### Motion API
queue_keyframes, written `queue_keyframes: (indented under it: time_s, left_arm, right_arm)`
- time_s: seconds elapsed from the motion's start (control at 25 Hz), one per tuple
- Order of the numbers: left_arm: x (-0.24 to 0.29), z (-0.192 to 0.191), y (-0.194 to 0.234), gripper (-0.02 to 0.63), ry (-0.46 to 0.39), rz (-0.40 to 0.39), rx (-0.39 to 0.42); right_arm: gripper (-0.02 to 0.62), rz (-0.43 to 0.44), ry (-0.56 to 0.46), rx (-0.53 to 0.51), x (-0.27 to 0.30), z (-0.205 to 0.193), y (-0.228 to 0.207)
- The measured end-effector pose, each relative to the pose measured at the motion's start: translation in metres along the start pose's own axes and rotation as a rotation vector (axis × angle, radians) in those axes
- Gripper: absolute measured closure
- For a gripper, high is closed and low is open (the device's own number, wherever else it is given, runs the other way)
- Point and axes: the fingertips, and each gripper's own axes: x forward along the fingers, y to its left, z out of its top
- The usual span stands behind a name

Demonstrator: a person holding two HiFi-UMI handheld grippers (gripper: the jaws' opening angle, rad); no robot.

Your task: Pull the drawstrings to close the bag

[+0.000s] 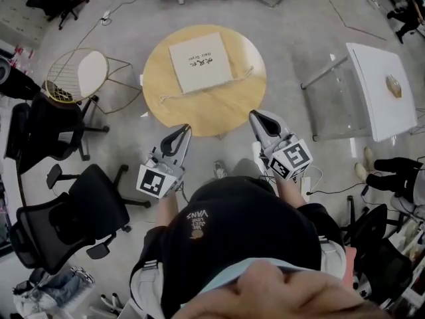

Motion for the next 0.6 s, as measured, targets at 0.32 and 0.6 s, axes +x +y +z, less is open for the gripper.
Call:
queue_keyframes:
  time_s: [0.32,0.6]
  left_arm:
    - [0.026,-0.005,0.008,0.589,0.009,-0.038,-0.018]
    - [0.067,0.003,0.025,0.589,0.010,-0.015,0.000]
  right_arm:
    - [0.597,-0.025,0.013,0.018,0.004,0.001,-0.025]
    - [0.597,0.014,0.020,0.019,0.027,0.011,-0.062]
